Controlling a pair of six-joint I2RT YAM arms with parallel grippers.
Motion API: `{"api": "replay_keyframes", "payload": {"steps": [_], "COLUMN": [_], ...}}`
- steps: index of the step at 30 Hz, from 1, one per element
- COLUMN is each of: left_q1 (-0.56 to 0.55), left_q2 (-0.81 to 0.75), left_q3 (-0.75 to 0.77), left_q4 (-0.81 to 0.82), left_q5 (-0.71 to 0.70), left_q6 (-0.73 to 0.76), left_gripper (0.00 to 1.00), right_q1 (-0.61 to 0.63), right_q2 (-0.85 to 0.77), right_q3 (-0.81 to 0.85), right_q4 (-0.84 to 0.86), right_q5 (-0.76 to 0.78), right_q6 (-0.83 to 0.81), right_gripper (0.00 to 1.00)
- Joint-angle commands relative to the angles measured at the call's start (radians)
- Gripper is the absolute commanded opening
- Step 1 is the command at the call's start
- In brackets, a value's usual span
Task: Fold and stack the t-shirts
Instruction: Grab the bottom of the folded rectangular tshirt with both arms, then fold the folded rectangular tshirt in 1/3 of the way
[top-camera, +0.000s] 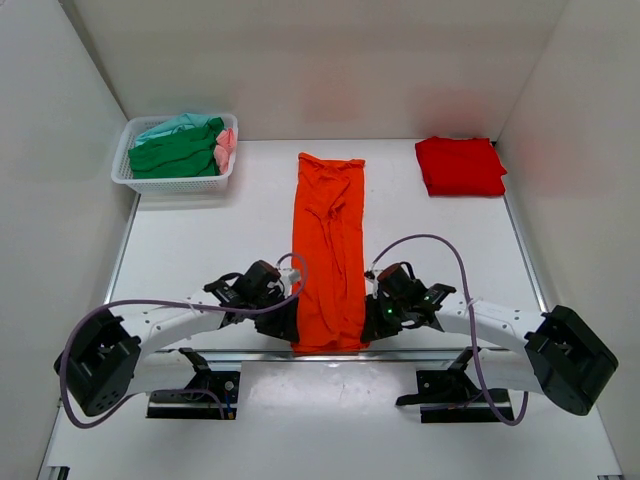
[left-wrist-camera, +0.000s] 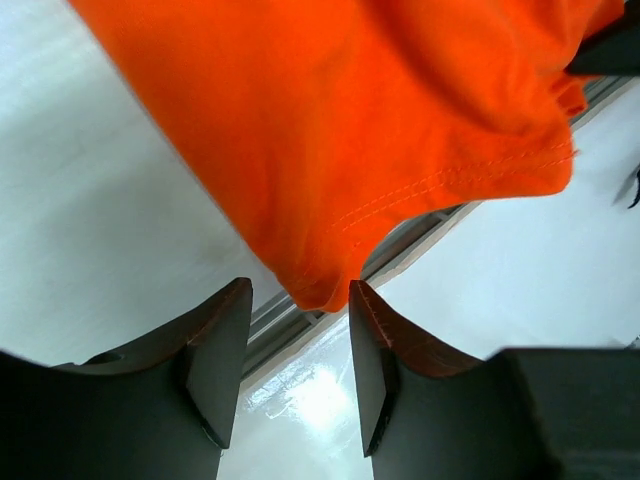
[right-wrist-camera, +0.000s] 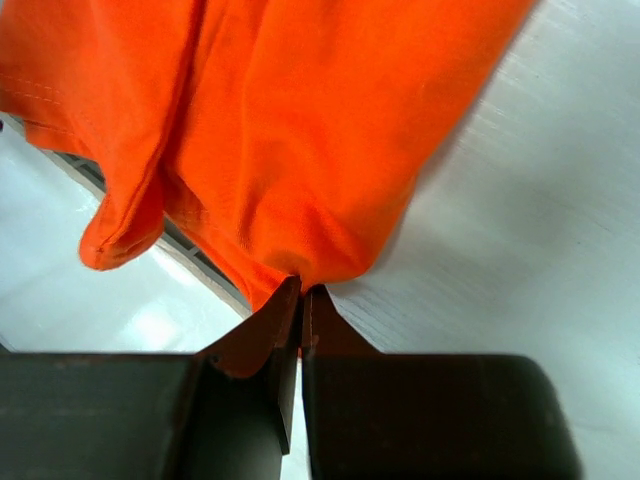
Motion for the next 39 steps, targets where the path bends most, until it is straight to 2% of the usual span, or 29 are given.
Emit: {"api": "replay_keyframes", "payload": {"steps": [1,4,5,6,7,9,10,12,19,22,27,33,39], "left_q1": [-0.026,-0.032,-0.032,-0.034,-0.032,-0.031,-0.029,-0.032,-0.031,-0.015,0.093,0.274,0.389], "left_q2": [0.005,0.011,0.013,0.007,0.013,0.002,0.004,-0.013,-0.073,-0.073,-0.033,0.119,0.296], "left_q3": [-0.020,-0.030,-0.030,-0.036,-0.037,-0.051,-0.069,-0.079,-0.111,-0.059,0.059,0.271,0.470], "left_q4": [0.053,0.079,0.090,0.090,0.085,0.082,0.070,0.078,0.079,0.062,0.050,0.029,0.012], "left_q5": [0.018,0.023,0.014,0.024,0.021,0.017,0.020,0.023,0.027,0.037,0.080,0.133,0.168], "left_q6": [-0.032,-0.044,-0.048,-0.045,-0.045,-0.035,-0.035,-0.042,-0.059,-0.061,-0.029,0.039,0.086], "left_gripper": [0.55,0.54,0.50,0.41,0.38,0.21,0.18,0.00,0.00,0.00,0.00,0.00,0.00], "right_q1": [0.016,0.020,0.031,0.028,0.030,0.042,0.042,0.037,0.036,0.022,-0.068,-0.238,-0.361], "right_q2": [0.021,0.034,0.044,0.051,0.044,0.042,0.041,0.039,-0.002,-0.012,-0.010,0.137,0.322], "right_q3": [0.010,0.017,0.016,0.019,0.019,0.013,0.007,-0.004,-0.012,0.023,0.111,0.337,0.544], "right_q4": [0.019,0.023,0.024,0.024,0.021,0.020,0.022,0.025,-0.002,-0.050,-0.098,-0.188,-0.253], "right_q5": [-0.003,-0.011,-0.008,-0.008,-0.006,-0.006,-0.006,-0.005,-0.014,-0.025,-0.133,-0.196,-0.223], "right_q6": [-0.010,-0.009,-0.006,-0.010,-0.009,-0.007,-0.004,-0.001,0.001,-0.015,-0.078,-0.231,-0.328], "right_gripper": [0.00,0.00,0.00,0.00,0.00,0.00,0.00,0.00,0.00,0.00,0.00,0.00,0.00]}}
